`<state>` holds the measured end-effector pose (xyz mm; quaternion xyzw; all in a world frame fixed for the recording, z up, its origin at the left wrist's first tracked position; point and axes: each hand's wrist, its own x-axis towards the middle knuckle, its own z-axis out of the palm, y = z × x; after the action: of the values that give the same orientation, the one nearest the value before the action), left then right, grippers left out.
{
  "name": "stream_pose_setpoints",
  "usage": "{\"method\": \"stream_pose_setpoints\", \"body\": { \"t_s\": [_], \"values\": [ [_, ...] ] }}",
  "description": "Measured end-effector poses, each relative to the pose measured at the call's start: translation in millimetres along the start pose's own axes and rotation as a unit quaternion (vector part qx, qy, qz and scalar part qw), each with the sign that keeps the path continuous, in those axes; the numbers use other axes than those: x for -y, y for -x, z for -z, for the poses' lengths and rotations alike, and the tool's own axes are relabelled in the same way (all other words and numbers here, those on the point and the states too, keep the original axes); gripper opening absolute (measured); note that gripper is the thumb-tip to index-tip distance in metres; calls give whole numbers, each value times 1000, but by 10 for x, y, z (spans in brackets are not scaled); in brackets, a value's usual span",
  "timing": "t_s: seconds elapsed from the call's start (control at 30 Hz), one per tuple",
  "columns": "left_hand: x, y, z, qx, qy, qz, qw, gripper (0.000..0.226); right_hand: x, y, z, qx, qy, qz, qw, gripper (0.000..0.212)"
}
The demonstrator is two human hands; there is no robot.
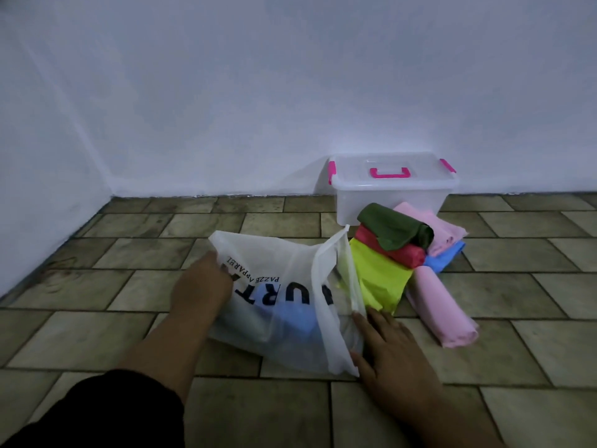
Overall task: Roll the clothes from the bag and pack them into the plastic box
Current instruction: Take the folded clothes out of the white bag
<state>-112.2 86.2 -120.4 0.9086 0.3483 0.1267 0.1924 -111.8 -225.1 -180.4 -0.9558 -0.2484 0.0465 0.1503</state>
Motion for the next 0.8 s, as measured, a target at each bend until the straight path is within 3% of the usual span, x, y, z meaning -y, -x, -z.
{"method": "stream_pose_setpoints", "body": {
  "t_s": [0.1, 0.23, 0.33, 0.47, 0.57, 0.7, 0.77, 0.8],
  "values": [
    [-355, 49, 127, -101, -2, -142, 985, 29, -9, 2, -3, -12, -2, 2, 1000, 70],
    [-908, 201, 465, -138, 20, -288, 948, 40, -4, 34, 9, -20, -1, -5, 1000, 68],
    [-1086, 289, 752, -169, 26, -333, 927, 39, 0, 59, 37, -28, 0, -6, 1000, 72],
    [-1148, 302, 1088, -231, 71, -334, 911, 34, 2, 82, 55, -50, -16, -7, 999, 78],
    [-1076, 237, 1056, -204, 106, -317, 920, 33, 5, 81, 55, -68, -36, 0, 997, 78],
    [-774, 126, 736, -93, 31, -152, 984, 42, -1, 84, 30, -72, -37, -9, 997, 85],
    [-677, 174, 555, -59, -48, -87, 993, 63, -10, 84, 10, -74, -37, -11, 997, 87],
    [-675, 235, 449, -60, -66, -95, 991, 74, -7, 83, 10, -75, -35, -10, 997, 86]
  ]
}}
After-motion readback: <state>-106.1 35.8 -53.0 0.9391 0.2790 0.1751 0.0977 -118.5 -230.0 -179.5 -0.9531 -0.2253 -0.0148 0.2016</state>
